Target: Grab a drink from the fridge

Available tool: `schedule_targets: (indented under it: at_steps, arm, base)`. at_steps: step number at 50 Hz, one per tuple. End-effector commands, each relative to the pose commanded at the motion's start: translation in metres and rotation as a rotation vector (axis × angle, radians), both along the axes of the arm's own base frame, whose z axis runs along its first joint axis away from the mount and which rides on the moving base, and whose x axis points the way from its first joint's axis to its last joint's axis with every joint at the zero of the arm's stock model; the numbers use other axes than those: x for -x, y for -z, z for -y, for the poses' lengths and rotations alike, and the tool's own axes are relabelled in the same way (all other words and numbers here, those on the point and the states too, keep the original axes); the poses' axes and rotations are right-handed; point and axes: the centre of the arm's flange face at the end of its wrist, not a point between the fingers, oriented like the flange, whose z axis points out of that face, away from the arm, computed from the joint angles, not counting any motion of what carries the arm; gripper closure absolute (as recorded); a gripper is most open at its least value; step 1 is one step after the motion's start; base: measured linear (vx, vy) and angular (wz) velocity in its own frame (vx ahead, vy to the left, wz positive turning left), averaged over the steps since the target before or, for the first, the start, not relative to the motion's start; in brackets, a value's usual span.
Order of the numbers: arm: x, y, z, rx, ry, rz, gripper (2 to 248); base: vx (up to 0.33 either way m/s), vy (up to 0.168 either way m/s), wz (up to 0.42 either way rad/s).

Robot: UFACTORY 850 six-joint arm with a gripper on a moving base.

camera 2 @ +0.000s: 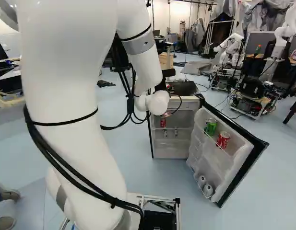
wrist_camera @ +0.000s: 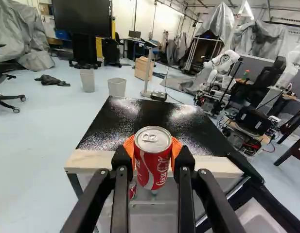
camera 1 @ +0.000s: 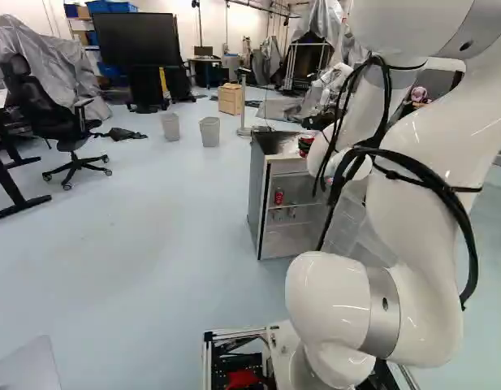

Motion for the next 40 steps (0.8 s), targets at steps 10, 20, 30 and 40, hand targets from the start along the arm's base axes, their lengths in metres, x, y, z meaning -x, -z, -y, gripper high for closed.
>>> schedule_targets:
  at_steps: [10, 20, 30, 40]
  arm:
    - [-0.012, 0.004, 0.002, 0.001, -0.002, -0.028, 156]
    - [-0.024, 0.007, 0.004, 0.003, -0.005, -0.048, 156]
    - [-0.036, 0.008, 0.005, 0.005, -0.011, -0.048, 156]
    - [-0.048, 0.009, 0.007, 0.007, -0.018, -0.042, 156]
  base:
    - [0.0, 0.0, 0.0]
    - [0.0, 0.0, 0.0]
    - [0.0, 0.0, 0.0]
    - [0.0, 0.0, 0.0]
